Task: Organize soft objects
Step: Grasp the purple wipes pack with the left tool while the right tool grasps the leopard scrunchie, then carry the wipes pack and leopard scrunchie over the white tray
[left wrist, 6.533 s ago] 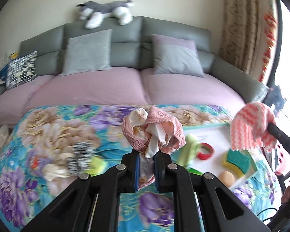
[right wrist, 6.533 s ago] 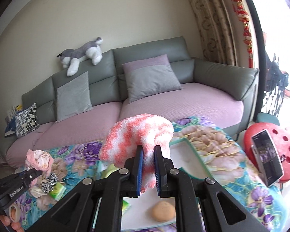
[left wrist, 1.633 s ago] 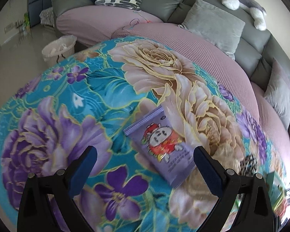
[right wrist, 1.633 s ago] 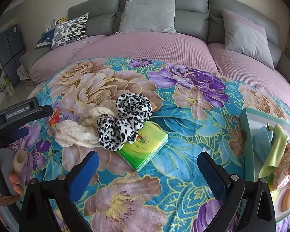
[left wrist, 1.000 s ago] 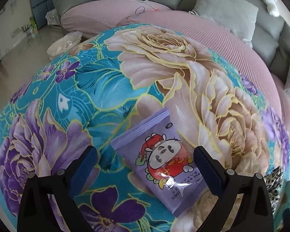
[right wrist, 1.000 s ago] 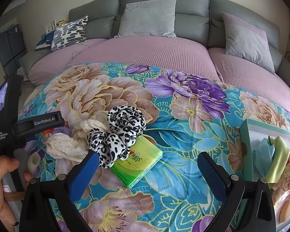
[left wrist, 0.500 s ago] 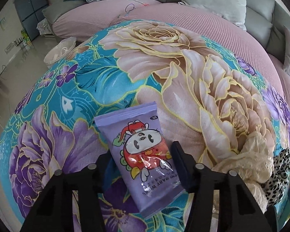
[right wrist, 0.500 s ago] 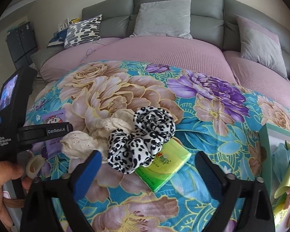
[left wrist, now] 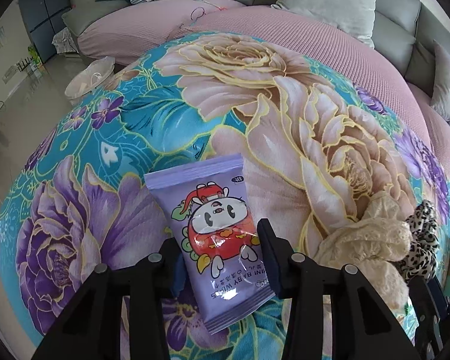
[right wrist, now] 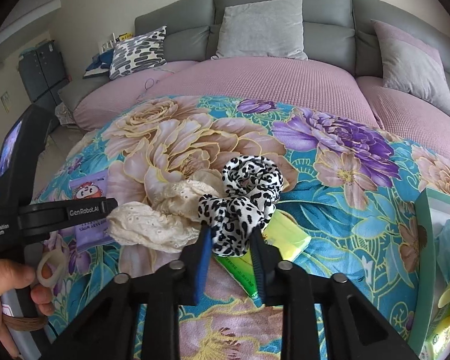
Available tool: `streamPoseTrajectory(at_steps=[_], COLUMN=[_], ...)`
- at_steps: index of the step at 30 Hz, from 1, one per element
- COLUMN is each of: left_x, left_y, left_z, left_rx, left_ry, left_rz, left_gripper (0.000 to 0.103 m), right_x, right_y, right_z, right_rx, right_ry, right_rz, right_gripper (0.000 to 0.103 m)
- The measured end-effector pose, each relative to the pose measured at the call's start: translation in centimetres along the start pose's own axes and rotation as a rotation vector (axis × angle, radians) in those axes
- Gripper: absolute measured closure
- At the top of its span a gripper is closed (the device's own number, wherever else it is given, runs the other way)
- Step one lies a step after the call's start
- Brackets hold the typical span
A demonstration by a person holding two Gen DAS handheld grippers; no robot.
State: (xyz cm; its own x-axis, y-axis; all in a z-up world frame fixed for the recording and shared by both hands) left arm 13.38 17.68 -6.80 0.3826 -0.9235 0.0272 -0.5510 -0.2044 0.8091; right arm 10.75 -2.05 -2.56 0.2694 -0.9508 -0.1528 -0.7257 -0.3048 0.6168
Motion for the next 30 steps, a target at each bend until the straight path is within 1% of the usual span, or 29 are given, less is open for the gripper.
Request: streamPoseTrajectory(at_steps=[1,7,17,23,30], left_x=[0.0,-0.2,0.0,1.6,5.7], left_y=[0.3,2.6,7.5,10.4,13.6], left_z=[0.0,-0.6,-1.6,-1.8,-1.3], left_rx=[0.005,0.061,0.184,0.252,0.309], left_ry=[0.002,0.004,-0.005,-0.039,-0.107], left_rz=[0.004,0.012,0.021,0.043,0.117], left_gripper=[0.059,0.059,0.059,0.059,0.059], right_x=[0.1,0.4,1.7,3.9,8.1], right_y=[0.2,1.8,6.4,9.6,13.9], right_z=[-0.1,-0.7,-2.2,-2.4,-2.4], right_rx=[0.006,0.034,0.124,0.164,0.222], right_ry=[-0.003,-0.016,-0.026,-0.052,-0.102], right_rz=[-0.003,-0.013,0.003,0.045,0.123], right_gripper=[0.085,0.09,0.09,0.09,0.09])
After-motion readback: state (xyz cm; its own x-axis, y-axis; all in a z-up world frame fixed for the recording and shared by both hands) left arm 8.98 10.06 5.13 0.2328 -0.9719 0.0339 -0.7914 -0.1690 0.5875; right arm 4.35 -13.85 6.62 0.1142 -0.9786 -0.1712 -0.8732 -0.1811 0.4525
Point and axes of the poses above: each gripper's, at about its wrist camera, not at the fingertips, and y roughly against the way its jaws point, x to its right, z to its underside, the point moved 2 cm from there along -y, roughly the way its jaws point, and after that the axes turned 10 degrees about x, right-handed, at the moved point
